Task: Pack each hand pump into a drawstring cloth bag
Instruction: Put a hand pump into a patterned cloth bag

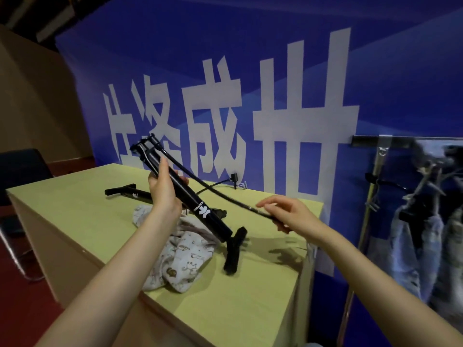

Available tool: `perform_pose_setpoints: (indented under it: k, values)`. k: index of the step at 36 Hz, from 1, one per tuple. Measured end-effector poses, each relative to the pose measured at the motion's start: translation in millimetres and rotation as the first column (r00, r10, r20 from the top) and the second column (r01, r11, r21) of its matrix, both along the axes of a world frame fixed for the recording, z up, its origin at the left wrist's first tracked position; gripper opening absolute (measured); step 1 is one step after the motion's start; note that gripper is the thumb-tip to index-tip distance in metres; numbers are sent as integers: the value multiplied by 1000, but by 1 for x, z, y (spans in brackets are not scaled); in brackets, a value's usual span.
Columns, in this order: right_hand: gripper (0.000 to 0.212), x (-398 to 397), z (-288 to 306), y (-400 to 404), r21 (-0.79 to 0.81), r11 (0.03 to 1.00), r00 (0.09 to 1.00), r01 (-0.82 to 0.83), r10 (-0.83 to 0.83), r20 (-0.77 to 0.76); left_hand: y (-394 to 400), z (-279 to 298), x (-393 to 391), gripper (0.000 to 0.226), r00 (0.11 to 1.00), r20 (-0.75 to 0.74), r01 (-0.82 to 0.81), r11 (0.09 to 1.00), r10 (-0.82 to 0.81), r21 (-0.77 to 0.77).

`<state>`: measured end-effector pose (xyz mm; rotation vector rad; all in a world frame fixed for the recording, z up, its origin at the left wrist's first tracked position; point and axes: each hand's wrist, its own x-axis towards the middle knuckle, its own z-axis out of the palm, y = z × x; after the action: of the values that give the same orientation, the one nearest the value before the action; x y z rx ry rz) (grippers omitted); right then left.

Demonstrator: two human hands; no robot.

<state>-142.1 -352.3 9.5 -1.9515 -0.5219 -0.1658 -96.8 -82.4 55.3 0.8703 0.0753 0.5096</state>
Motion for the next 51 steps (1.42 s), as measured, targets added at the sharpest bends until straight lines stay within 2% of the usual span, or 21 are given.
perform_pose_setpoints:
  k: [2,9,14,17,21,26,29,33,37,39,42,47,51]
  values:
    - [21,-6,-4,9,-78,995,998,-61,63,14,-2,-3,4,37,1000,-12,5,1000,-6,-8]
    - [29,-7,-39,28,-296,952,996,-74,82,17,-8,-17,18,45,996,-44,80,996,-82,-43]
    - [27,7,-52,20,-250,967,998,53,-46,34,-10,-30,21,35,993,-88,73,990,-84,-122]
    - [33,11,-56,18,-220,965,989,142,-131,61,-8,-39,26,40,990,-109,70,982,-90,-174]
    - [33,4,-56,26,-230,967,990,109,-86,108,-6,-56,38,43,988,-136,45,979,-73,-201]
    - [31,4,-68,38,-400,907,982,132,-64,180,5,-87,55,59,972,-177,118,972,-155,-202]
    - [33,6,-71,40,-448,879,973,164,-71,218,14,-103,61,69,956,-210,151,956,-206,-250]
    - [33,10,-71,42,-445,869,963,214,-110,248,19,-105,66,71,951,-215,157,947,-221,-280]
    - [32,6,-75,37,-420,873,942,247,-114,316,28,-114,75,89,943,-240,149,939,-229,-309]
    - [27,5,-76,35,-400,871,925,285,-141,351,28,-112,71,78,943,-233,160,937,-238,-311]
    - [21,6,-76,33,-326,899,928,292,-183,325,24,-108,67,56,953,-194,165,937,-231,-307]
    - [21,5,-78,36,-324,905,933,274,-169,316,23,-107,61,56,952,-149,213,929,-266,-302]
    - [20,2,-77,38,-372,877,919,302,-164,359,24,-105,60,39,952,-123,230,922,-279,-313]
